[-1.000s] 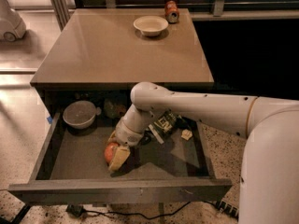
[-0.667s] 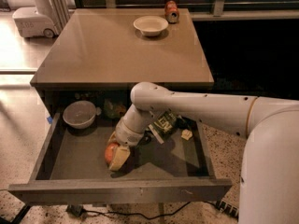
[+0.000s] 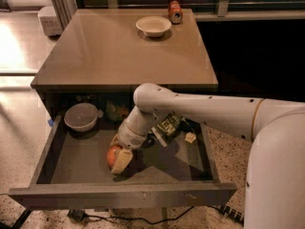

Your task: Pick apple from top drawer and place on counter

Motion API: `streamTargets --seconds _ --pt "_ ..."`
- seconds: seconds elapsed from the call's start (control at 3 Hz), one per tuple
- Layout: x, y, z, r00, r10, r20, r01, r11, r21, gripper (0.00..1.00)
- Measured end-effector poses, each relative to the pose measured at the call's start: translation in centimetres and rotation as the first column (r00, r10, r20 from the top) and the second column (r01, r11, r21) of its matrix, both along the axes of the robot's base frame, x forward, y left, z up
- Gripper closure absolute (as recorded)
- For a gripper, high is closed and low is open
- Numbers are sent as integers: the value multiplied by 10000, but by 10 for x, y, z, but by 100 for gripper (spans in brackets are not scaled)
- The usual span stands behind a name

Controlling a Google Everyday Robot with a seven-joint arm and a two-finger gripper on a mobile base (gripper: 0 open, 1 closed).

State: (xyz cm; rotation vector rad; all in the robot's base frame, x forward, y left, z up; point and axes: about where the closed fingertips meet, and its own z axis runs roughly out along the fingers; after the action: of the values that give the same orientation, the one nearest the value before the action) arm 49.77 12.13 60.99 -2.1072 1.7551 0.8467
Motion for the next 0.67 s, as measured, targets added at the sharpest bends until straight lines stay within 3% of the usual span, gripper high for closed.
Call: streamTargets --seconds 0.33,0.67 --pt "0 -7 25 9994 -69 349 70 10000 -37 100" --pt "-8 -23 66 9946 -252 1005 279 9993 -251 100"
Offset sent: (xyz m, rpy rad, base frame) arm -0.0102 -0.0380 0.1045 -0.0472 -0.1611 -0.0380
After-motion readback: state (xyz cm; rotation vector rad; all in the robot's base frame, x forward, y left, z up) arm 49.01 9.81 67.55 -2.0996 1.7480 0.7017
